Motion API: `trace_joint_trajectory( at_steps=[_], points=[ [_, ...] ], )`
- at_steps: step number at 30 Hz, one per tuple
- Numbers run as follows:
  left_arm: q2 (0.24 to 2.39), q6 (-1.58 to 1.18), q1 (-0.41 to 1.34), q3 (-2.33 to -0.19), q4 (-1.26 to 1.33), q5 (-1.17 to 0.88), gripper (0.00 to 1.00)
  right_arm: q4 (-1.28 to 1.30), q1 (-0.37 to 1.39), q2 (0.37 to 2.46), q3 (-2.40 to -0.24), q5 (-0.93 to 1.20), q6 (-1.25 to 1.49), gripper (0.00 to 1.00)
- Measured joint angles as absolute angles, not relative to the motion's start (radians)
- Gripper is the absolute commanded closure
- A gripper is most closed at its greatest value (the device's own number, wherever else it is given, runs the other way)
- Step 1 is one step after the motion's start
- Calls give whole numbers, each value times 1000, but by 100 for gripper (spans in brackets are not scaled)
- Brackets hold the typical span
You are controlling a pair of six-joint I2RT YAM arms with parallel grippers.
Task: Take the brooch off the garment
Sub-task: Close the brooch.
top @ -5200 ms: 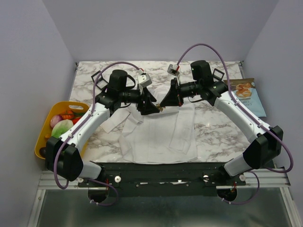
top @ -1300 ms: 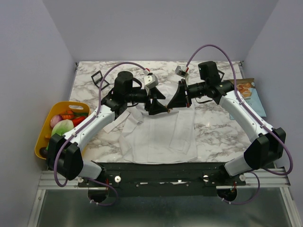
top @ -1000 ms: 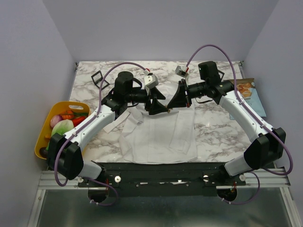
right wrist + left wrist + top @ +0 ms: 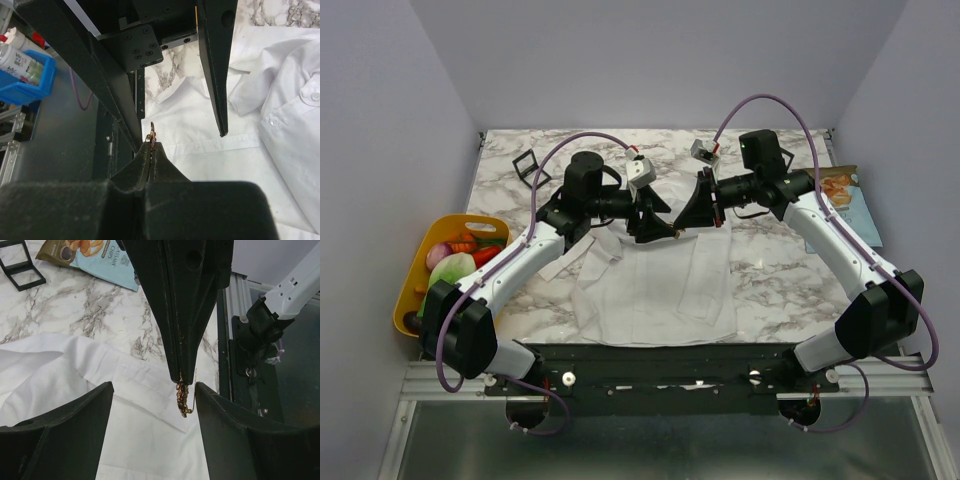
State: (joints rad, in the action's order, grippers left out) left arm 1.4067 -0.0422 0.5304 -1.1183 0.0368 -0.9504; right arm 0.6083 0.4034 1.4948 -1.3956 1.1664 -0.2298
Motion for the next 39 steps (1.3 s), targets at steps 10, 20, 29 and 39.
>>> trace_joint_trajectory(
  at_steps=[10, 20, 29, 39],
  points=[
    [1407, -42, 530, -1114, 38, -943, 25, 608, 403, 1495, -1393, 1166, -236, 100],
    [1407, -43, 530, -1110, 42, -927, 25, 608, 403, 1495, -1392, 1166, -237, 100],
    [1407, -43, 532, -1110, 44, -902, 24, 607, 398, 1495, -1391, 1164, -239, 100],
    [1409, -43, 532, -1110, 44, -897, 24, 603, 397, 1495, -1389, 1163, -239, 100]
  ],
)
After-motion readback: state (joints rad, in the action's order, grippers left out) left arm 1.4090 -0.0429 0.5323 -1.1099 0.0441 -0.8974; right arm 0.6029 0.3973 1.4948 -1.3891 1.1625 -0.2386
